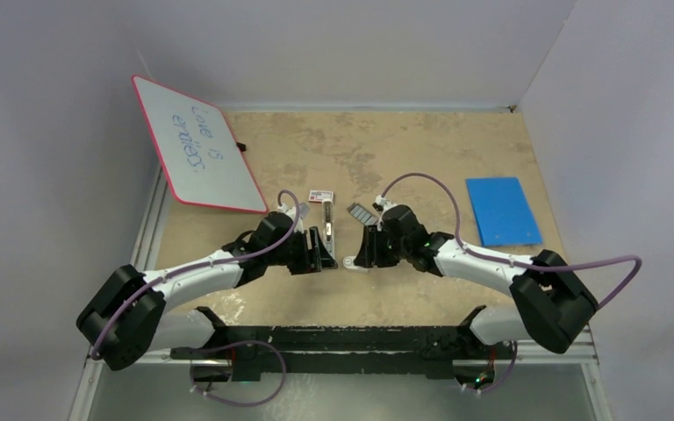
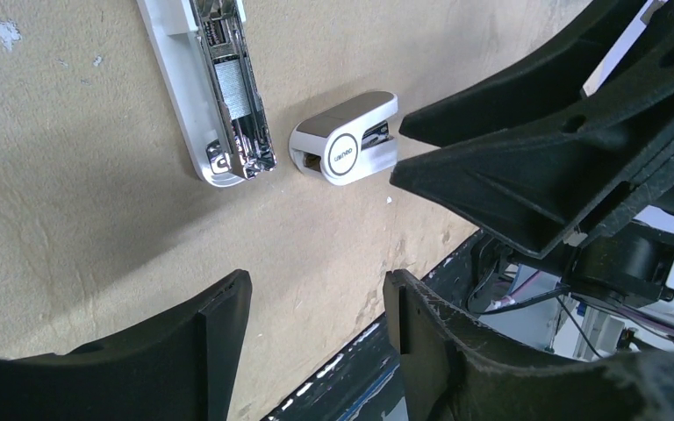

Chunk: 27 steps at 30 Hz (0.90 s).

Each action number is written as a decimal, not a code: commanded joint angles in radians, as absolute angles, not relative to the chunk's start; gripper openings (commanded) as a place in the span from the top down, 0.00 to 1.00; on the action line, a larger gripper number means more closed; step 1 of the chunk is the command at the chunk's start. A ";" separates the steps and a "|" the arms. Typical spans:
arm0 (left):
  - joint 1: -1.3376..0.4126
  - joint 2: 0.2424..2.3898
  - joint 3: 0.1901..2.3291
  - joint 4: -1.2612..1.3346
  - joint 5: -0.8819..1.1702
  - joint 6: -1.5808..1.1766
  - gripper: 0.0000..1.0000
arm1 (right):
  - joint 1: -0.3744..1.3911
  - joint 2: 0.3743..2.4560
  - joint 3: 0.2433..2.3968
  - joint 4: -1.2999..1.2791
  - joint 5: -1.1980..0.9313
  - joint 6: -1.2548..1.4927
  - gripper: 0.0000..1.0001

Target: Load the staples into the stapler

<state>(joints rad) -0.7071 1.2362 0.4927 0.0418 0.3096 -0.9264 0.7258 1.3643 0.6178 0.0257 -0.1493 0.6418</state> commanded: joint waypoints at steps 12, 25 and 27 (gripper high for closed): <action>-0.703 1.264 0.500 0.097 0.335 -0.941 0.50 | 0.727 1.398 0.742 0.112 -0.027 0.696 0.59; -0.771 1.399 0.485 0.210 0.341 -1.001 0.67 | 0.728 1.403 0.617 0.101 -0.071 0.751 0.61; -0.776 1.414 0.486 0.221 0.339 -1.005 0.67 | 0.728 1.364 0.576 0.106 -0.103 0.762 0.59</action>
<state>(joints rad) -0.7635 1.3945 0.4801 0.1455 0.3389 -0.9855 0.7261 1.4483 0.6315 0.1093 -0.0700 0.7181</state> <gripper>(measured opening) 0.335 0.392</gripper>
